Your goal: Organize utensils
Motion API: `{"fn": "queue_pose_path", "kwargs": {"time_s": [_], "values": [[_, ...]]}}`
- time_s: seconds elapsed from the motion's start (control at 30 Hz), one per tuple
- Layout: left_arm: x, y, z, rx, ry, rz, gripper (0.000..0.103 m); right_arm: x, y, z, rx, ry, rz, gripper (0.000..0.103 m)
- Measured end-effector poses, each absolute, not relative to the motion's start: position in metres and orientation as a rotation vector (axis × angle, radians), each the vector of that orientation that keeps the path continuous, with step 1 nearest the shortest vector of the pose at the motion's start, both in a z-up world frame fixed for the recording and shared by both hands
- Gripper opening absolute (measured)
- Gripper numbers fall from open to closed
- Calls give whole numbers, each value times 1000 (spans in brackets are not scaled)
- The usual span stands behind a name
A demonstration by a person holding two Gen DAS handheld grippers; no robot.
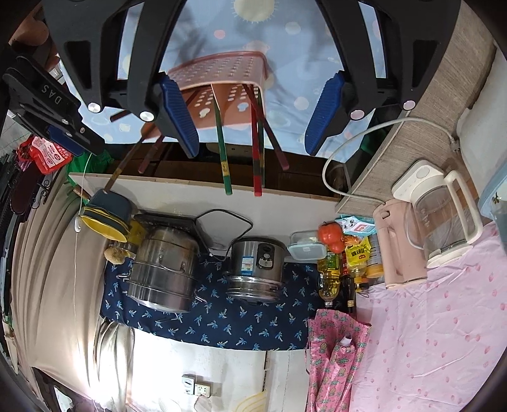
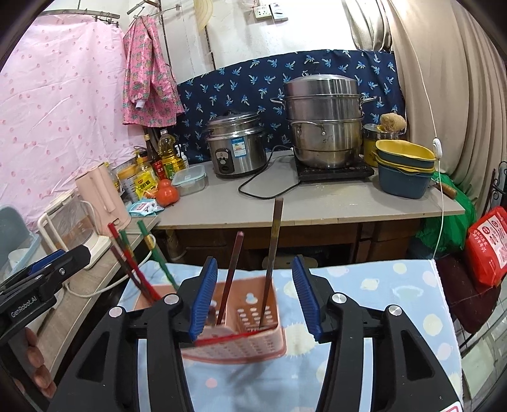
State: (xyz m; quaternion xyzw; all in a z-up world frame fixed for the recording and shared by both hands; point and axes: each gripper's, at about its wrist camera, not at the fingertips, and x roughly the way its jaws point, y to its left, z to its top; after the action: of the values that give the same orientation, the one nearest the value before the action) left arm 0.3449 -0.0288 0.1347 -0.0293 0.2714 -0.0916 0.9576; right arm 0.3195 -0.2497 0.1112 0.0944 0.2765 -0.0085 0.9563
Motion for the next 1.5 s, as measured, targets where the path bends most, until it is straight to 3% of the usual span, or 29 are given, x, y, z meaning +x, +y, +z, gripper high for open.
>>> {"fn": "queue_pose_path", "kwargs": {"time_s": [0.47, 0.67, 1.07, 1.37, 1.5], "values": [[286, -21, 108, -58, 628, -174, 71, 248, -223, 99, 183, 616, 26, 49], [258, -21, 94, -48, 649, -161, 78, 218, -212, 91, 160, 643, 19, 50], [213, -21, 71, -22, 710, -122, 88, 170, -198, 66, 135, 702, -8, 64], [196, -25, 57, 16, 739, -118, 93, 153, -202, 58, 152, 724, -25, 84], [195, -27, 55, 22, 749, -111, 95, 151, -205, 57, 150, 727, -43, 85]]}}
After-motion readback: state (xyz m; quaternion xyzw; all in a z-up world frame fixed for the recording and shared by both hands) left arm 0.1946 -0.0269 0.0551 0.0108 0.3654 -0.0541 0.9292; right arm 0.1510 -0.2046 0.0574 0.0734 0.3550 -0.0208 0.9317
